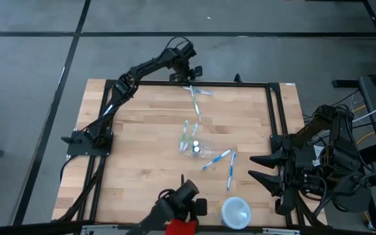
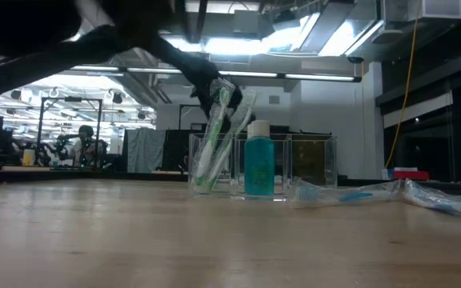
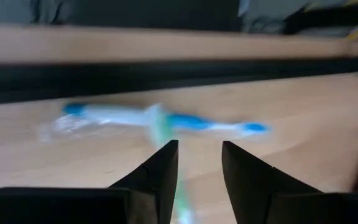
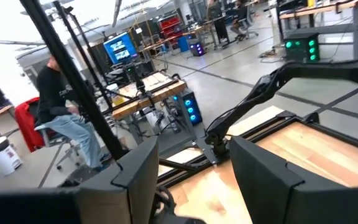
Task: Pick & Place toothbrushing station
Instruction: Put the green toothbrush into the transparent organizer
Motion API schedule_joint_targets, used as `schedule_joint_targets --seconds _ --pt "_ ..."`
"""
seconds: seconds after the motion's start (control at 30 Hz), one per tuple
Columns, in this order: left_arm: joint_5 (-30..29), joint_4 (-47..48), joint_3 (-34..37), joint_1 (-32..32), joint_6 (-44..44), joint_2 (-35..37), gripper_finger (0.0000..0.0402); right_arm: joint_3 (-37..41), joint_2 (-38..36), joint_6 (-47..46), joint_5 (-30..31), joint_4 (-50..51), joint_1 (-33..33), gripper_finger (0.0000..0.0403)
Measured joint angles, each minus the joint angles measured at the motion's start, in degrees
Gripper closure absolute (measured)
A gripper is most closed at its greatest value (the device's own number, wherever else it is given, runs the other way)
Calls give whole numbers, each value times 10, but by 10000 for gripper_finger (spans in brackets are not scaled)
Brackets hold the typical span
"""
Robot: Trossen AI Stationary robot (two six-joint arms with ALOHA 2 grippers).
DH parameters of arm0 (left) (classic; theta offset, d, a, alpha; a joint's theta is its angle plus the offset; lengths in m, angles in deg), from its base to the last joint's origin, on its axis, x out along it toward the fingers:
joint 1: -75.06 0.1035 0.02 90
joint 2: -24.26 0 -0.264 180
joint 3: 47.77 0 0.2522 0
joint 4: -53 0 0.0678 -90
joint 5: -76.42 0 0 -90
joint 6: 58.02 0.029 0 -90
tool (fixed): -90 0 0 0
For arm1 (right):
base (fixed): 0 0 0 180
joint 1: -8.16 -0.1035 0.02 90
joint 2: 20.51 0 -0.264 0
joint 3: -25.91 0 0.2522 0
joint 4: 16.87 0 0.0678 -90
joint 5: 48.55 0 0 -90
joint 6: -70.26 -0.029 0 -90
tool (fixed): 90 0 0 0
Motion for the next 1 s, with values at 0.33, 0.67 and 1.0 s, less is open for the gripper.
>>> schedule_joint_targets --seconds 0.33,0.67,1.0 --pt "8 5 1 5 21 -21 284 0 -1 0 30 -5 0 202" --pt "42 35 1 -13 55 -27 282 0 -1 5 33 -5 0 202" --pt "53 46 1 -27 49 -33 274 0 -1 16 33 -4 0 202"
